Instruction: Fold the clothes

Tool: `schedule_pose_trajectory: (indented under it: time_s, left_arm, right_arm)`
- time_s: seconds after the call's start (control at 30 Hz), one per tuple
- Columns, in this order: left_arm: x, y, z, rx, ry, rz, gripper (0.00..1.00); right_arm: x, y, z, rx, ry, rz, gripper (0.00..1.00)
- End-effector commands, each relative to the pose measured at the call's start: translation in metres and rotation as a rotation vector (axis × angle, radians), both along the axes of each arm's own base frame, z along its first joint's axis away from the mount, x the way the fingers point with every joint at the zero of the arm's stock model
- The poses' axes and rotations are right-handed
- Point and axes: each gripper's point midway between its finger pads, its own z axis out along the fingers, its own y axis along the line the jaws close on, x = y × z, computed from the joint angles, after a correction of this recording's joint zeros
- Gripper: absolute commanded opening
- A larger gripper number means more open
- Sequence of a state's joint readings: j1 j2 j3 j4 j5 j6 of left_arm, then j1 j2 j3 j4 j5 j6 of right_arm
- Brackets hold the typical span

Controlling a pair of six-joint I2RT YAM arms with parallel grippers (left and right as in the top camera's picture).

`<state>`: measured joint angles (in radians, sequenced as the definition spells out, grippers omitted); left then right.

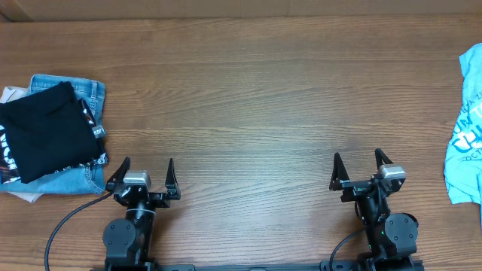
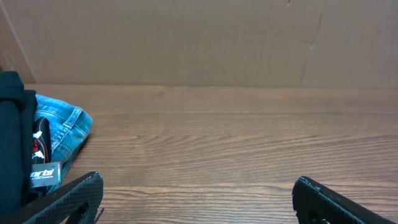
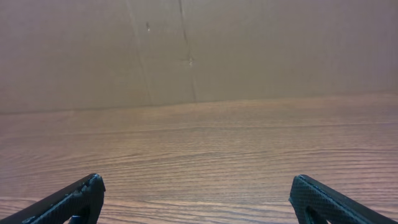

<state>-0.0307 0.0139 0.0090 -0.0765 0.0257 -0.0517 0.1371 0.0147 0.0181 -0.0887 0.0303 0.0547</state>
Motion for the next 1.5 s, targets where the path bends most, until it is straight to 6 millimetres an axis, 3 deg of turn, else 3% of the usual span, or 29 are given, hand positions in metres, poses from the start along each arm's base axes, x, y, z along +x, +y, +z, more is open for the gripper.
schedule_pose_trajectory:
  time_s: [0.0,0.6,0.87,1.0,1.27,1.47]
  left_arm:
    - [0.0,0.002,0.0,0.012,-0.004,0.009,1.0]
    - [0.0,0.002,0.0,0.009,-0.005,0.006,1.0]
    - [-0.001,-0.001,0.004,-0.069,-0.002,-0.006,1.0]
    - [-0.006,-0.003,0.019,-0.07,0.004,-0.015,1.0]
    - [-0.023,-0.003,0.07,-0.069,0.065,-0.016,1.0]
    - [-0.018,-0.003,0.097,-0.064,0.19,-0.008,1.0]
  right_arm:
    - [0.0,-0.002,0.0,-0.002,-0.01,-0.009,1.0]
    - [0.0,0.0,0.001,0.0,-0.015,0.0,1.0]
    - [-0.002,-0.001,0.008,0.032,-0.01,-0.006,1.0]
    - [-0.004,-0.015,0.022,0.077,-0.001,-0.086,1.0]
    - [-0.007,-0.033,0.05,0.081,0.109,-0.192,1.0]
    - [0.015,-0.031,0.065,0.066,0.246,-0.208,1.0]
